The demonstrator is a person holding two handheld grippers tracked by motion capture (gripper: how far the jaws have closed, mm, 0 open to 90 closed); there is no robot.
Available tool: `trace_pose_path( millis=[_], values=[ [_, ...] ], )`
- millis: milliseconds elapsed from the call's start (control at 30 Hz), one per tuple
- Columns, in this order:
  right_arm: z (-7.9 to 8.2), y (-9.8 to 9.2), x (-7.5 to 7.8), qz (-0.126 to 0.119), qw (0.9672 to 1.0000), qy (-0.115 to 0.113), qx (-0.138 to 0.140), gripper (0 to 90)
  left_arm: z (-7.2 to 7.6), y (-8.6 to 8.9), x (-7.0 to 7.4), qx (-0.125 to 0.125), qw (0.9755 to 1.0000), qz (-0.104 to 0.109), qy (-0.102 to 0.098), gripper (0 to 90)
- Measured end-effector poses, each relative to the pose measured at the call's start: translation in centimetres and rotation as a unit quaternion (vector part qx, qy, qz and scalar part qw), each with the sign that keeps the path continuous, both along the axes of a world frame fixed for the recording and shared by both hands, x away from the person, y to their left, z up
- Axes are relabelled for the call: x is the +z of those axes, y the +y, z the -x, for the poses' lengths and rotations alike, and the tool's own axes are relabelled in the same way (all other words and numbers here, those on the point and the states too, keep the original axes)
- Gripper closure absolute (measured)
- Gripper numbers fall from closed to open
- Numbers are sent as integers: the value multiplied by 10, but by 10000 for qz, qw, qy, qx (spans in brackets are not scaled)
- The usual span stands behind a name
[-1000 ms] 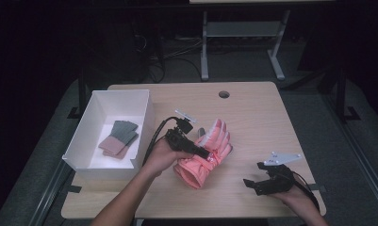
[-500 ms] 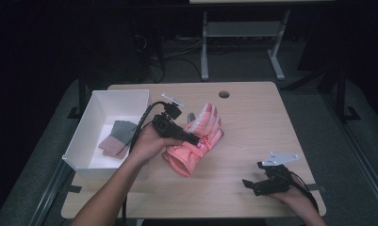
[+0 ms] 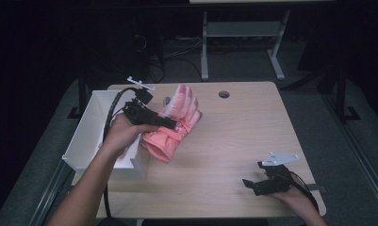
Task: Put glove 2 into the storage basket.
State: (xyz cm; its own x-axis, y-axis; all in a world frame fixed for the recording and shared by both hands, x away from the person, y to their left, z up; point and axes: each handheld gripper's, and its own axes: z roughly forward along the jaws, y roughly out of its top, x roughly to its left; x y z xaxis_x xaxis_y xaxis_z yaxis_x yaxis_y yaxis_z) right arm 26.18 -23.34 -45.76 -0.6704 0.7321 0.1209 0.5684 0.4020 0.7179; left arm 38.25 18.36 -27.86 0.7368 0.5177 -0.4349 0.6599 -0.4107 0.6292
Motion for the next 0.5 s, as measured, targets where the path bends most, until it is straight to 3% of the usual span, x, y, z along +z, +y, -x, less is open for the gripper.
trace_pose_path(
  millis=[233,500],
  values=[
    [-2,-1,0,3,10000,-54,-14,70,-3,44,16,474,9988,29,-133,595],
    [-1,0,0,19,10000,-32,-33,70,-3,83,18,928,9955,109,-143,594]
  ],
)
